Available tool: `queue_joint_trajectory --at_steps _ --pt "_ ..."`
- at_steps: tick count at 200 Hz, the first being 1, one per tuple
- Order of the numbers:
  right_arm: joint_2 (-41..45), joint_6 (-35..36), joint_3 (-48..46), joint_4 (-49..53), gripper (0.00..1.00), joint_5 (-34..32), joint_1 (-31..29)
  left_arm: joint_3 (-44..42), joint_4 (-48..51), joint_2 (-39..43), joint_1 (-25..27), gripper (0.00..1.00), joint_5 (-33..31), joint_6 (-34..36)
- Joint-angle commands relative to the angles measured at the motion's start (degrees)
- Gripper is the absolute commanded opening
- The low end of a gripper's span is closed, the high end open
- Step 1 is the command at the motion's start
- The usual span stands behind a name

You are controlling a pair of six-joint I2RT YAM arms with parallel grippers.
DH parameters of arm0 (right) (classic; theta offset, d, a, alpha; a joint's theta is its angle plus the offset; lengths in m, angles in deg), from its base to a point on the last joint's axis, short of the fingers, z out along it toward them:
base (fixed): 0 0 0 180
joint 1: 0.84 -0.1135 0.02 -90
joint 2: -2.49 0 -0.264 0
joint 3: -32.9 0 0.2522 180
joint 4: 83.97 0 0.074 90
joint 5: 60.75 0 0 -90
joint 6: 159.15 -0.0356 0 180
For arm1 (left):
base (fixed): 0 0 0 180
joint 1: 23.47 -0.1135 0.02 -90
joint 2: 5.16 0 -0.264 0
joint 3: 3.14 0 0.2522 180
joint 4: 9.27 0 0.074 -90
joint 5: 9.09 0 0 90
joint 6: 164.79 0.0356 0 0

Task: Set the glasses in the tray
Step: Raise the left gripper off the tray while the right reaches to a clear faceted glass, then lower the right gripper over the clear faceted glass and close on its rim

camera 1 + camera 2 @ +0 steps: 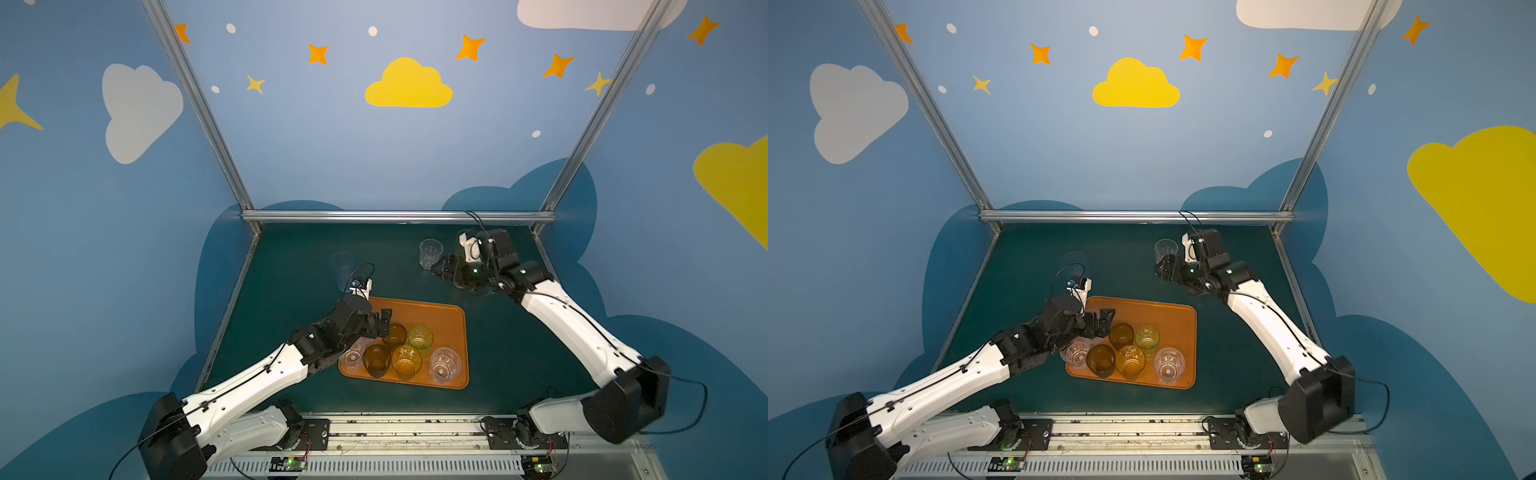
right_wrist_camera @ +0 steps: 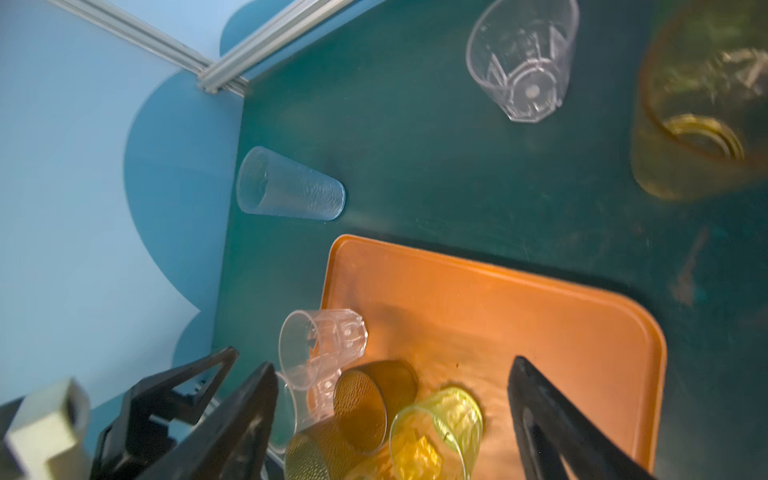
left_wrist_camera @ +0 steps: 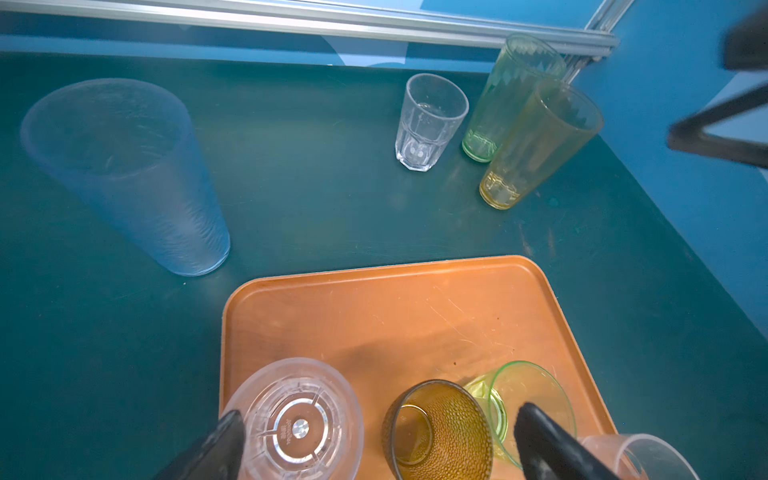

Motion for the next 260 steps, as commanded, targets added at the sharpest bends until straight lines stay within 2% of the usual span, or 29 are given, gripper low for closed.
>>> queue_joint_trajectory --at_steps 1,22,52,75,92,116,148,191,260 --pt "-8.34 4.7 8.56 3.54 0.84 -1.85 -0.33 -1.4 -2.0 1.31 -0.69 1.0 -0.62 -0.48" --pt "-17.73 8.18 18.81 7.23 0.8 -3.79 -0.62 -2.3 -2.59 1.57 -0.97 1.0 -0.53 -0.26" --pt "-30.2 12.6 32.64 13.58 0.63 -6.73 -0.66 -3.23 -4.38 1.17 -1.1 1.0 0.96 0.26" --pt "-36.14 14.75 38.41 14.37 0.52 -9.25 -0.58 -3.65 -4.9 0.57 -1.24 1.0 0.95 0.71" --pt "-39.39 15.97 41.86 15.19 0.5 -10.13 -0.46 -4.08 -5.73 0.19 -1.22 1.0 1.6 0.71" --pt "-42.36 17.62 44.55 15.1 0.44 -10.68 -0.46 -4.64 -6.81 -0.24 -1.33 1.0 2.67 0.75" --pt "-45.21 19.52 47.32 14.49 0.4 -12.15 -0.36 -4.81 -7.75 -1.25 -1.33 1.0 3.88 1.15" --pt "-49.14 21.95 51.54 14.68 0.37 -15.07 -0.28 -4.73 -7.97 -2.18 -1.27 1.0 4.73 1.46" --pt "-53.31 22.93 54.79 15.51 0.31 -15.29 0.0 -4.82 -8.09 -3.0 -1.5 1.0 4.99 0.56"
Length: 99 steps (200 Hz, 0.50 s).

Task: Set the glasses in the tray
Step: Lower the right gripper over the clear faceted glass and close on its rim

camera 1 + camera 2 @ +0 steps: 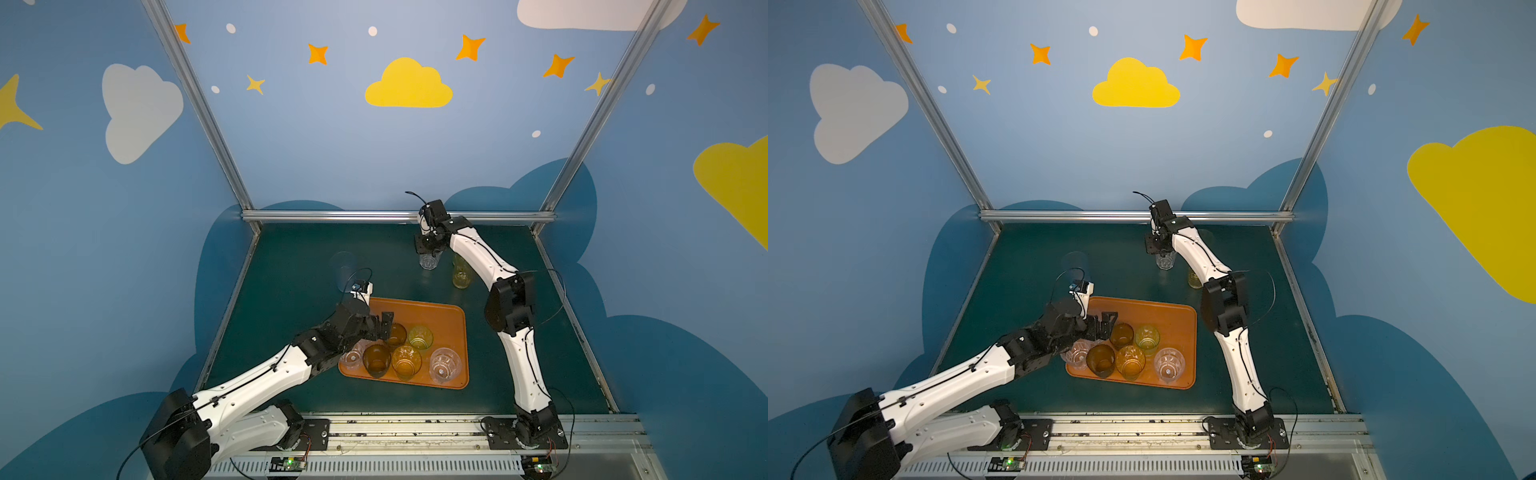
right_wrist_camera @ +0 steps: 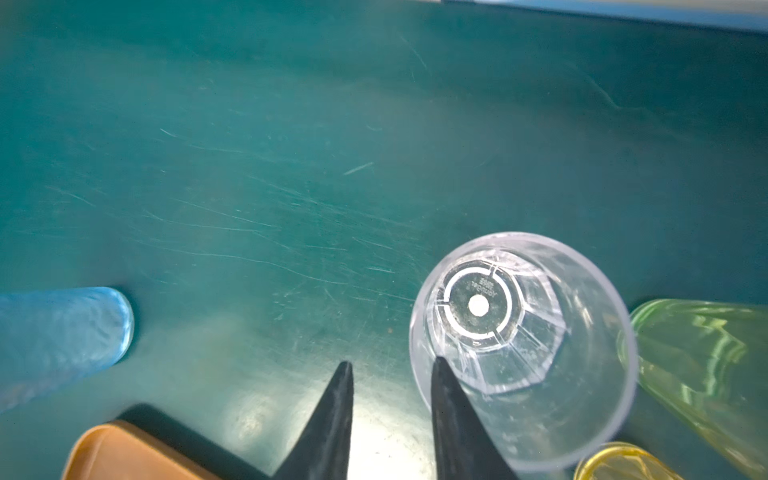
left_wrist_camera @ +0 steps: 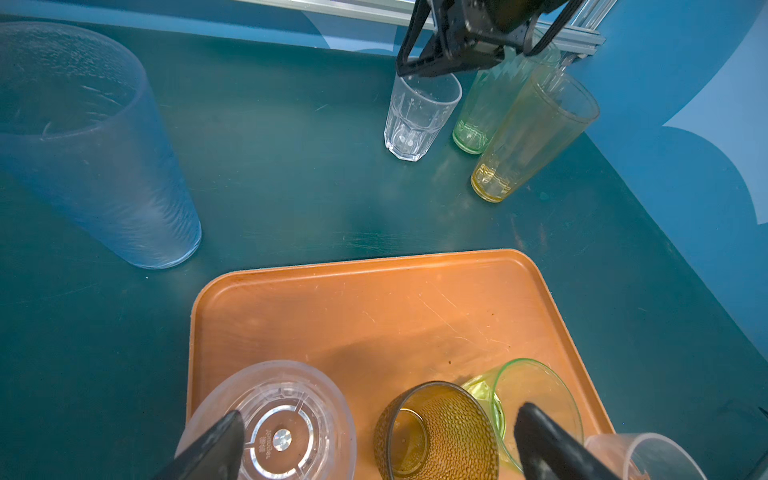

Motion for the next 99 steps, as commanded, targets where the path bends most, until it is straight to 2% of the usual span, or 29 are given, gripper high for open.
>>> queue_joint_trajectory --at_steps 1,99 --pt "-1.28 0.96 2.05 1.31 0.31 -1.0 0.15 -0.47 -0.63 -0.85 -0.26 1.0 0.77 0.2" --pt "-3.75 1.48 3.79 1.52 0.26 -1.88 0.33 -0.51 -1.05 -0.85 -0.24 1.0 1.04 -0.95"
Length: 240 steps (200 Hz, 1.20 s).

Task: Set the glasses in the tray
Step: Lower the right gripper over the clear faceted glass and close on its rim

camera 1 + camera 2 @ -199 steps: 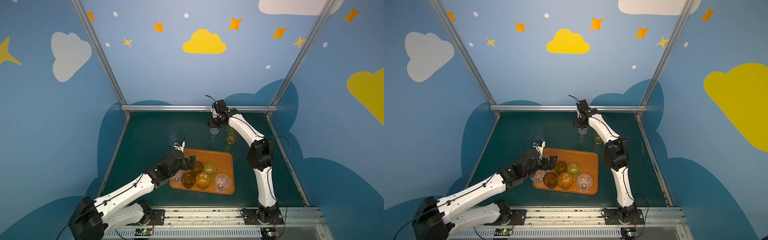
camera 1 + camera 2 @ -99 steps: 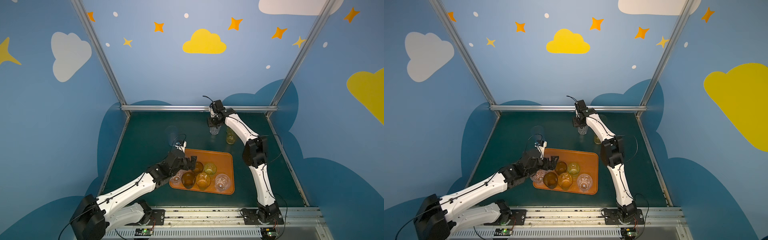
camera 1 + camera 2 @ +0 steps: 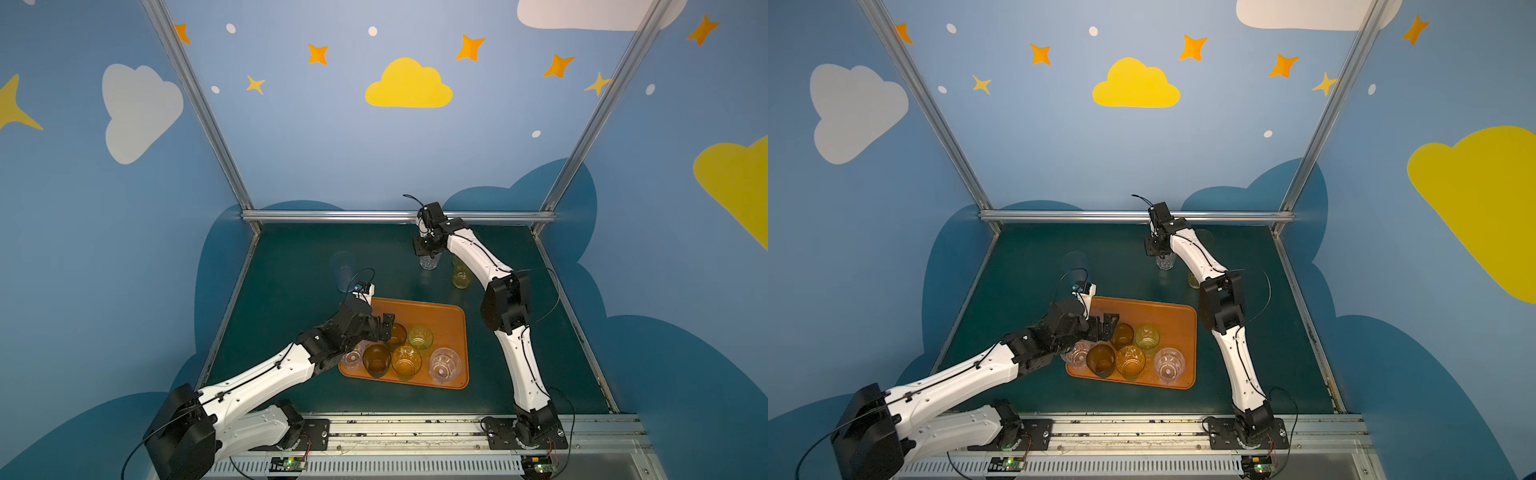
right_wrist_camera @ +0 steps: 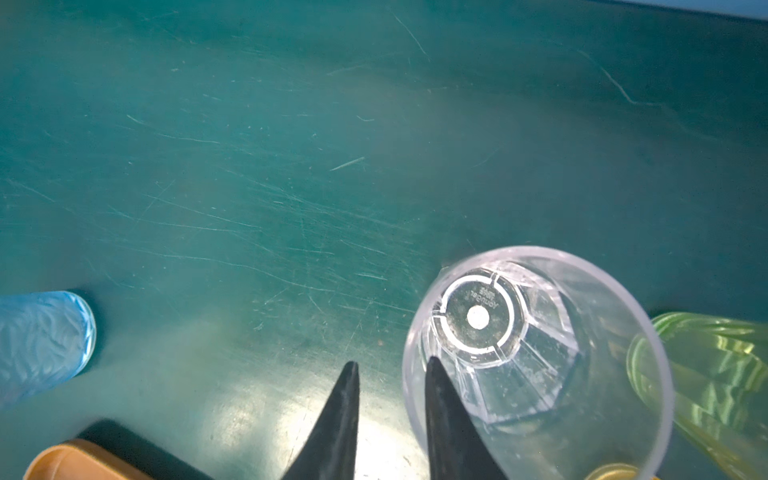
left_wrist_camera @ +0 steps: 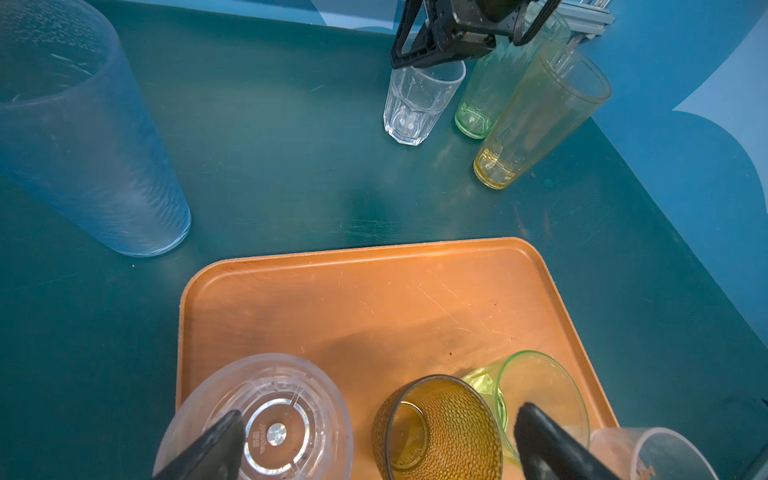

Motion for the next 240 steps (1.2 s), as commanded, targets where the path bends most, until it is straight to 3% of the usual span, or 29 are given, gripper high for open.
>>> queue_joint_trajectory --at_steps 1,48,157,240 --pt "-1.32 0.46 1.84 1.0 0.26 -0.81 0.22 -0.51 -0.99 0.66 -0.23 1.0 0.08 -0.43" --pt "-1.57 0.19 1.85 0.7 0.21 -0.39 0.27 -0.42 -0.99 0.32 -0.26 1.0 0.42 -0.48" --pt "-0.56 -0.65 1.94 1.16 0.0 0.33 0.02 -0.69 -0.55 0.56 -0.29 1.0 0.26 -0.39" --pt "2.75 -2.88 1.94 0.98 0.0 2.27 -0.62 -1.92 -1.87 2.16 -0.28 1.0 -0.36 -0.92"
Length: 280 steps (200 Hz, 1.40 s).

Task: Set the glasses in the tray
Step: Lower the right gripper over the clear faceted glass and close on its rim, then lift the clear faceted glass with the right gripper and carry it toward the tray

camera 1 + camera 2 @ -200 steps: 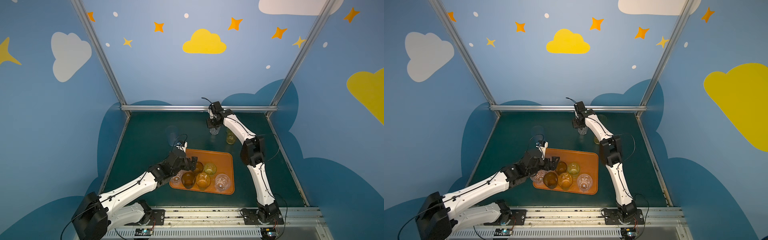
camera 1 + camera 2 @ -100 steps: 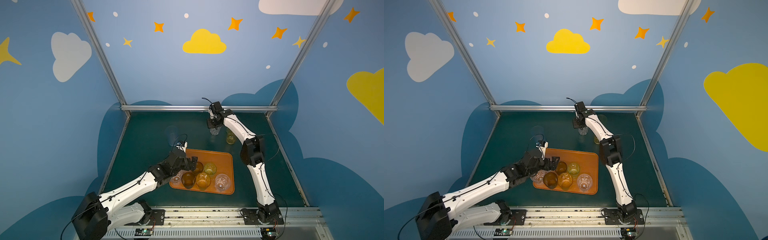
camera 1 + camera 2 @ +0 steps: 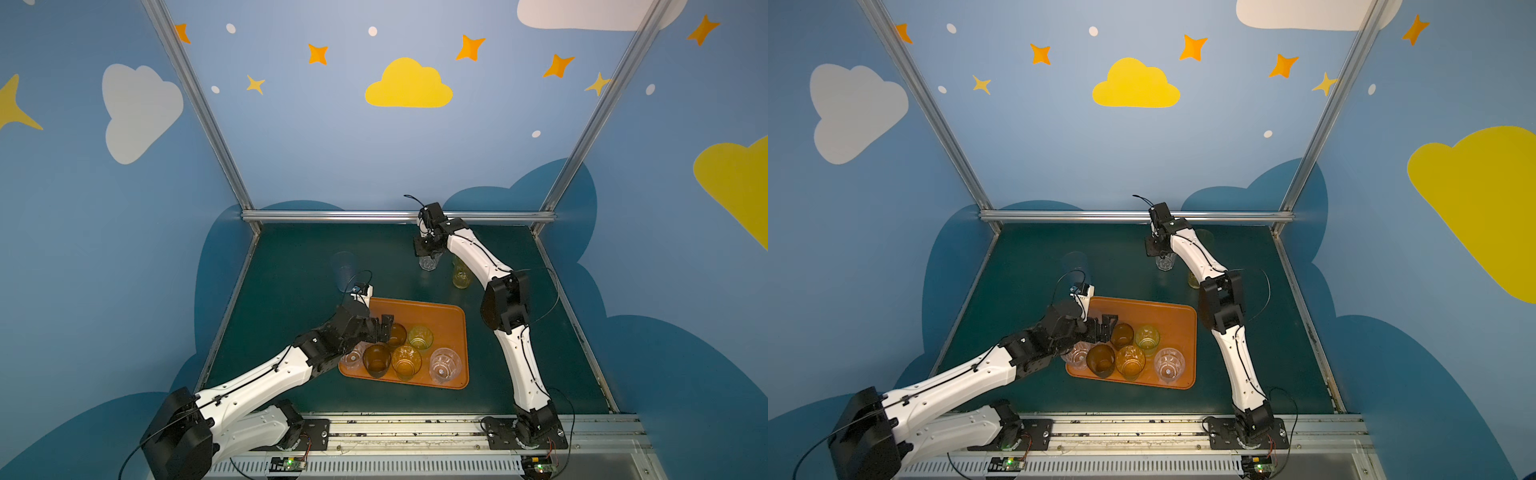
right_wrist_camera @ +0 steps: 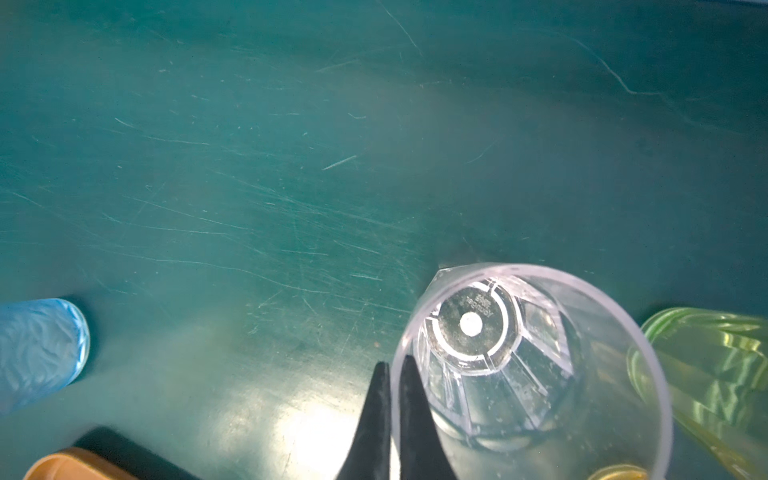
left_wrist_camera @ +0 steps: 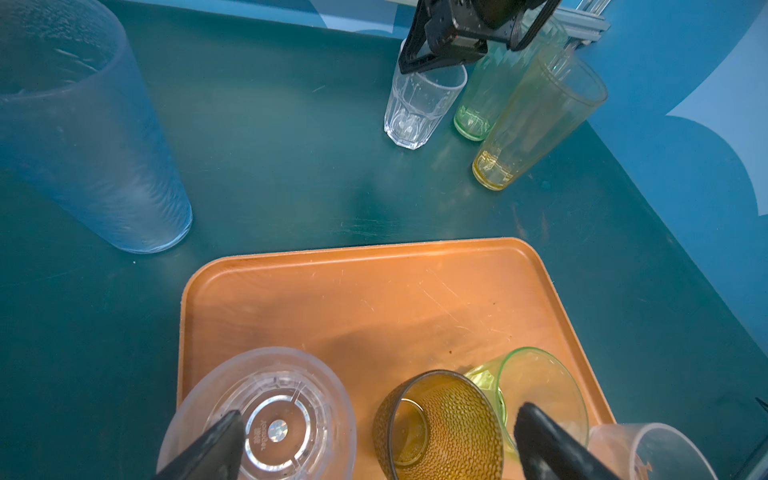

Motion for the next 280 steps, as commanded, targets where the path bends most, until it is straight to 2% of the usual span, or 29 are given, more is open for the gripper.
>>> queue_joint_trajectory --at_steps 1,176,280 --pt "3.27 -1.07 1.41 0.61 0.0 1.33 -0.51 -0.23 -1.1 0.71 -0.14 1.0 -0.58 -0.72" --pt "13.26 -2.07 0.09 4.38 0.0 -1.05 -4.08 -0.32 -1.37 0.69 -0.16 1.0 -1.52 -1.51" --pt "29.58 -3.95 -13.13 5.24 0.0 -3.22 -6.01 -0.67 -2.06 1.4 -0.23 1.0 -1.07 -0.63"
